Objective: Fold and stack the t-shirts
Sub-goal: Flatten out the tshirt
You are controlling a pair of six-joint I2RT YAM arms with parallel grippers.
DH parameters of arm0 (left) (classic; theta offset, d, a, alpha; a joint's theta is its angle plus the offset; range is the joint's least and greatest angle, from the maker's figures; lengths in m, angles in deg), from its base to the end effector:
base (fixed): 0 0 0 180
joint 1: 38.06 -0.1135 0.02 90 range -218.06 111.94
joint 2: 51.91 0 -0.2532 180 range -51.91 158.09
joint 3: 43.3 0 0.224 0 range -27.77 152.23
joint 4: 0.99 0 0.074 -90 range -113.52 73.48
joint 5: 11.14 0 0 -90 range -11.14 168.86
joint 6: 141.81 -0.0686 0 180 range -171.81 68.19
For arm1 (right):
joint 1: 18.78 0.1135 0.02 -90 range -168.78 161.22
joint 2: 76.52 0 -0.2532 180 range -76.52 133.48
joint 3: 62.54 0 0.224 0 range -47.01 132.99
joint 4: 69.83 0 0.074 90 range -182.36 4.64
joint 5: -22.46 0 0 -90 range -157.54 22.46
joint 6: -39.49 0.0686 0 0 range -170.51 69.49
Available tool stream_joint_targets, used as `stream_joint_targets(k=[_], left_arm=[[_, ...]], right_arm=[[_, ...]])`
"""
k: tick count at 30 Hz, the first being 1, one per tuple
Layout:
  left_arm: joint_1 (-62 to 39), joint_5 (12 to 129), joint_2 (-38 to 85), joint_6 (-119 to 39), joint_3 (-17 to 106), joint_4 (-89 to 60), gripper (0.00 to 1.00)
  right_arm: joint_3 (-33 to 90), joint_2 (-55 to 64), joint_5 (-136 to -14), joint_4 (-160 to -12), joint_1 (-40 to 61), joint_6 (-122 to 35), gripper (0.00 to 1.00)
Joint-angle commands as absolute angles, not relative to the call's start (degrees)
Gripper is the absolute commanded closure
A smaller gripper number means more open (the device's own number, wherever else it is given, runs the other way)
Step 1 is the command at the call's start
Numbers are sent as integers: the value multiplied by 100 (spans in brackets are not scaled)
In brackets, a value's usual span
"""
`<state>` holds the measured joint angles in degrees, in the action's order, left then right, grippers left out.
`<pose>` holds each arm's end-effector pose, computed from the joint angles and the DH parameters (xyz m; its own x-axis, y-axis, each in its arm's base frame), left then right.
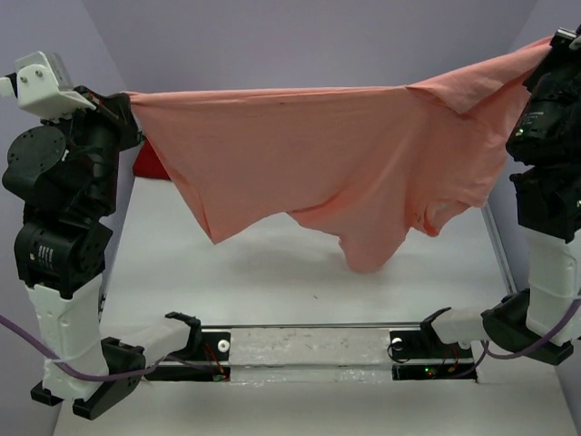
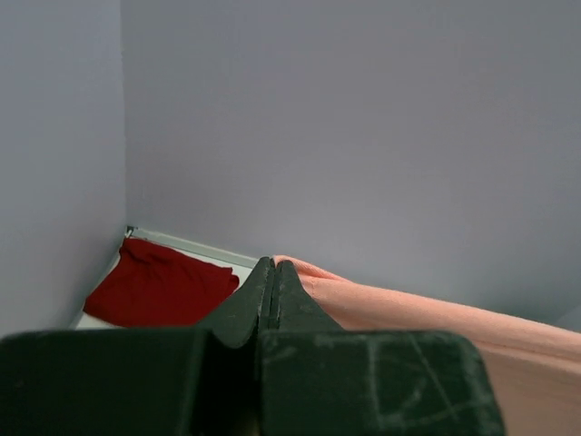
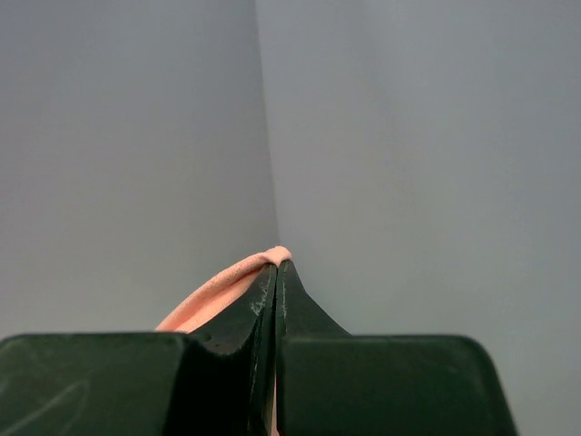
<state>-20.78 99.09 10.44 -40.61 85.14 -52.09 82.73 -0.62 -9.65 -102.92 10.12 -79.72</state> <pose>0.1283 -0.0151 0.5784 0.2501 -0.2687 -0.9302 0.0085 0.9613 -0.2754 0.1386 0.0102 0.6341 0.2858 -0.1385 -0.9482 0.5504 0.8338 0.0441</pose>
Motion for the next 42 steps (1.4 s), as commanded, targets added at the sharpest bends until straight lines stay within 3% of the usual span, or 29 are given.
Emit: stream_joint_targets(k=[1, 9, 14, 25, 31, 34, 38, 42], left_arm=[[-2092, 10153, 2015, -4425, 9166, -5220, 100], [-2118, 10022, 3824, -4574, 10378, -5203, 100], [-2285, 9846, 4600, -4540, 11487, -5546, 100], [-2251, 9564, 2809, -4478, 10004, -5142, 100], [-2118, 9257, 1535, -4320, 9693, -5587, 100], [-2066, 9361, 1070, -4346, 9907, -5609, 100], [-1961, 9845, 1180, -4486, 10073, -5712, 100], [-1907, 9723, 2031, -4452, 10301, -5818, 100]], right_arm=[[8605, 740, -1189, -9652, 1022, -8602, 100], [10293, 2682, -2155, -9942, 513, -8322, 100], [10399, 2764, -2430, -10258, 240, -8092, 100], [9381, 981, -2343, -10268, 775, -8249, 100], [8554, 41, -894, -7845, 2951, -11003, 100], [8483, -163, -821, -7298, 3158, -11483, 100], [8649, 38, -900, -7234, 3211, -11626, 100], [8817, 354, -1040, -7130, 3263, -11730, 100]])
